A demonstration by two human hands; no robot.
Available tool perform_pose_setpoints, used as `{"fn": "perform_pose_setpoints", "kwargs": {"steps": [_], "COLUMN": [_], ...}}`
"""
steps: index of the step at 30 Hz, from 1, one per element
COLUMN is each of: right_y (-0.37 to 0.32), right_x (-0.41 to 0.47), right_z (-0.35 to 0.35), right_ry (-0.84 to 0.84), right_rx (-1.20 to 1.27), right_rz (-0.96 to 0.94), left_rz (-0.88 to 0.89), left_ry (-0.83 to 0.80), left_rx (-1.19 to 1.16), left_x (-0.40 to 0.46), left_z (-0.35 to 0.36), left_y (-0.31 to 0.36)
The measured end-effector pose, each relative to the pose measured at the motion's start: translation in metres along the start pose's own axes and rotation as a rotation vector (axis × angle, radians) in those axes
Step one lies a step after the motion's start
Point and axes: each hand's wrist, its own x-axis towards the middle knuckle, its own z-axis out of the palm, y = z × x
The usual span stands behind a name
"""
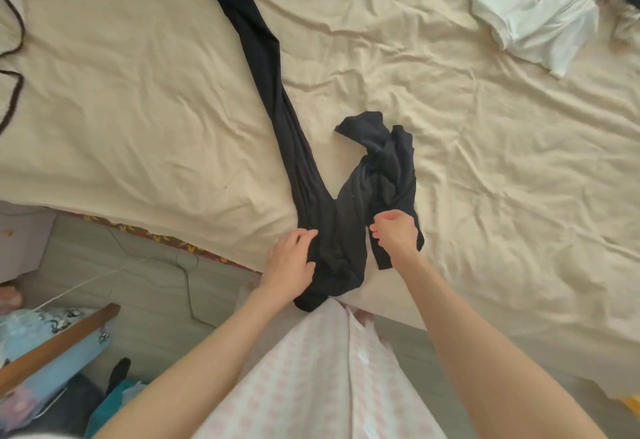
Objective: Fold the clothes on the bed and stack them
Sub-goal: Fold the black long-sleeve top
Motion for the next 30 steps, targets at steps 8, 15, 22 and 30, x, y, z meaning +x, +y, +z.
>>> {"fn": "perform_pose_setpoints", "kwargs": {"steps": [8, 15, 22, 30], "right_y": [0.035, 0.051, 0.067, 0.097], "right_x": [-0.019, -0.024, -0.029, -0.043], "right_z": [0.025, 0.024, 0.015, -0.002], "right_ry": [-0.211, -0.234, -0.264, -0.328], "right_rx": [-0.022, 0.103, 0.097, 0.164], "right_rz": [-0.078, -0.039, -0.057, -0.100], "left_rz": [-0.396, -0.395, -0.398, -0.390], "left_ry": [-0.331, -0.123, -0.267, -0.191], "left_rx": [-0.421, -0.290, -0.242, -0.137], "left_x": [0.009, -0.003, -0.013, -0.011], "left_z": [0.035, 0.047, 0.062, 0.084], "left_y": [-0.008, -0.025, -0.034, -0.027]}}
